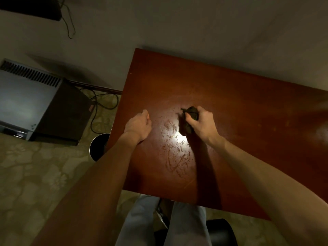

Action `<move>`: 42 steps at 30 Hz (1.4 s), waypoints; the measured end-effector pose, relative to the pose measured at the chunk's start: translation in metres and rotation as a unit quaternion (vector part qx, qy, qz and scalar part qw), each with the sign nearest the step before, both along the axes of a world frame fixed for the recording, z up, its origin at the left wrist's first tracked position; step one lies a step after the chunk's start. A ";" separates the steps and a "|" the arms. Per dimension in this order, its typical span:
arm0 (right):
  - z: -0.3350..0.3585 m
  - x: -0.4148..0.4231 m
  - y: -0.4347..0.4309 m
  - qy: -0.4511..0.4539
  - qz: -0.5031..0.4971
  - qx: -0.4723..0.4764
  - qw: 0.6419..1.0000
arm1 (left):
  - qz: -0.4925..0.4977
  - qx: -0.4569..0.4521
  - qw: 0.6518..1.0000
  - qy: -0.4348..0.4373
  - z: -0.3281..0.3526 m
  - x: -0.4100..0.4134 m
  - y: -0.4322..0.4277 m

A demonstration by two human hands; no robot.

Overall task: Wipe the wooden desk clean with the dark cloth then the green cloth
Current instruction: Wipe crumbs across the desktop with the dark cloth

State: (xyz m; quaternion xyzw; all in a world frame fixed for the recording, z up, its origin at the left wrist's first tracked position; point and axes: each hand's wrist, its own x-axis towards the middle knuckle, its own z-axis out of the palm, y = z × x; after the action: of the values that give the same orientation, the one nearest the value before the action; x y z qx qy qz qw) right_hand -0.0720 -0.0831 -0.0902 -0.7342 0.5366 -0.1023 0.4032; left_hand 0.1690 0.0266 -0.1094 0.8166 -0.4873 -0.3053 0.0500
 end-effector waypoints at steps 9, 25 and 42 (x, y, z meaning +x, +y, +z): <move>-0.039 -0.006 0.070 0.114 0.047 -0.073 0.990 | 0.001 -0.031 1.000 -0.004 -0.002 -0.001 0.007; -0.035 0.034 0.086 0.296 0.209 -0.159 0.918 | 0.002 -0.039 0.999 -0.016 -0.003 -0.005 0.009; -0.016 0.111 0.104 0.122 0.209 -0.061 0.968 | 0.096 -0.013 0.992 0.075 -0.006 0.007 -0.001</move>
State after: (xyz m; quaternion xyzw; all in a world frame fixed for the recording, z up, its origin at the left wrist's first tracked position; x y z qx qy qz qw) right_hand 0.0388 0.0210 -0.1066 -0.8601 0.4094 0.0424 0.3015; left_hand 0.1760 0.0260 -0.1154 0.8335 -0.4055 -0.3533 0.1266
